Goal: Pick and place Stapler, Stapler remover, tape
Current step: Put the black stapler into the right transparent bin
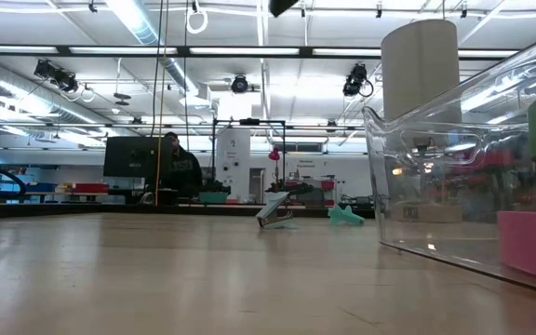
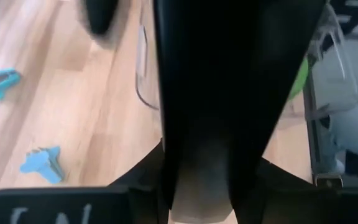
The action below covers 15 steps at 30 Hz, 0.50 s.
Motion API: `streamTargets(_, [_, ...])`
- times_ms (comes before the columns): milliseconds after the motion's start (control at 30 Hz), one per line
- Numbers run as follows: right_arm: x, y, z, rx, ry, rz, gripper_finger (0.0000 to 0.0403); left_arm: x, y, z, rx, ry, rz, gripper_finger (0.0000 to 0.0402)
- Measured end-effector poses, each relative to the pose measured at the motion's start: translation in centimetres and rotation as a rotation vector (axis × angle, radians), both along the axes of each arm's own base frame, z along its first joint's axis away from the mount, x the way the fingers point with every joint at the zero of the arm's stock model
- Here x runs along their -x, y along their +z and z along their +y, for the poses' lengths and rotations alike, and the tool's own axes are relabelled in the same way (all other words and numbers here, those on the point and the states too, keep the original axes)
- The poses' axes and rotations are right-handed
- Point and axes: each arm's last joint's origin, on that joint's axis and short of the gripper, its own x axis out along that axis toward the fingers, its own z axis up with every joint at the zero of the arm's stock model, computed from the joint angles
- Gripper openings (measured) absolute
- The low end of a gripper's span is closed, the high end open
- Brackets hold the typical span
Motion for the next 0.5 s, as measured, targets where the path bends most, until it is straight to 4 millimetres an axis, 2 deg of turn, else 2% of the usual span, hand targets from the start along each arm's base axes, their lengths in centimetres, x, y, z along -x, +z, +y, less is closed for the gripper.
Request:
streamTargets(333, [-0.53, -0.19, -0.07, -0.004, 0.024, -0.010, 0.0246, -0.02, 0.02, 0.05, -0.001, 0.000, -0.001, 0.0119])
streamTargets(500, [-0.58, -0.21, -0.09, -0.015, 0.055, -0.004, 0.0196, -0.03, 0.01, 0.06, -0.003, -0.003, 0.000, 0.0119])
